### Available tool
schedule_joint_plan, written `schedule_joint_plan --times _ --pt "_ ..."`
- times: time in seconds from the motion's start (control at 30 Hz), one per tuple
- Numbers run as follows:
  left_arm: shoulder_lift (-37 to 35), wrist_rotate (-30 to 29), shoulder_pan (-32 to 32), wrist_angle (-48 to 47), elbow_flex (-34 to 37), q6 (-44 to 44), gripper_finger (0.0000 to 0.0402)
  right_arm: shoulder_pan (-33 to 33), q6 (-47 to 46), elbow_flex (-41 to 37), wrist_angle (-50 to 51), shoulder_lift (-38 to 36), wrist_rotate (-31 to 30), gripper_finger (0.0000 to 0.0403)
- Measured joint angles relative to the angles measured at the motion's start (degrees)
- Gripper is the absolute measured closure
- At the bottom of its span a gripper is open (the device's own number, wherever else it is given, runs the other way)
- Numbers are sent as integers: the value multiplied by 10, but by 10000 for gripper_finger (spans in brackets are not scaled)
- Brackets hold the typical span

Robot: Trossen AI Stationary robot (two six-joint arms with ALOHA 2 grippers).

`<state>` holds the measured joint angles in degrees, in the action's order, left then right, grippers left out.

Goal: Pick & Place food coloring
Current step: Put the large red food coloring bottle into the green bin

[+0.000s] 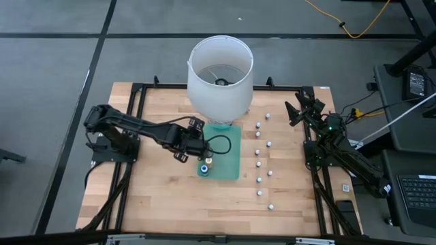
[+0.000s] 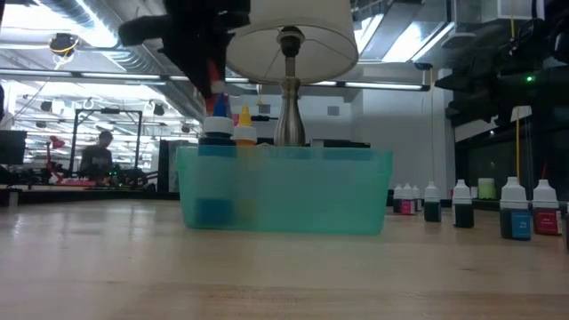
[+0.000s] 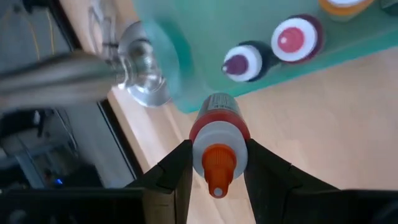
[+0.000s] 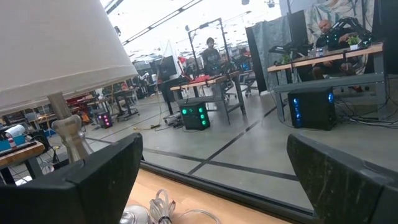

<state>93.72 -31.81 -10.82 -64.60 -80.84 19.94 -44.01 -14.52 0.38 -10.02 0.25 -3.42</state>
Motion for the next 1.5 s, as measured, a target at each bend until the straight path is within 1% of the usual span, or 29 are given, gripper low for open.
schedule_joint_plan --times 0.23,0.37,0.5,0.57,0.63,0.77,0.93,1.13,1.33,1.5 --pt "19 6 18 48 0 112 287 0 0 0 2 0 0 4" --pt "29 14 28 73 0 140 286 0 0 0 5 0 0 4" --pt "38 36 37 83 0 159 287 0 0 0 16 0 0 4" --pt "44 49 42 82 1 163 287 0 0 0 19 0 0 4" --pt "52 44 46 98 0 170 287 0 0 0 23 0 0 4" --pt "63 57 56 114 0 184 287 0 0 0 26 0 0 4" --pt "78 64 67 112 0 189 287 0 0 0 28 0 0 4" --pt "85 93 78 114 1 188 286 0 0 0 29 0 0 4" --pt "85 94 81 127 32 189 287 0 0 0 28 0 0 4" --pt "85 90 81 149 37 189 281 0 0 0 28 0 0 4"
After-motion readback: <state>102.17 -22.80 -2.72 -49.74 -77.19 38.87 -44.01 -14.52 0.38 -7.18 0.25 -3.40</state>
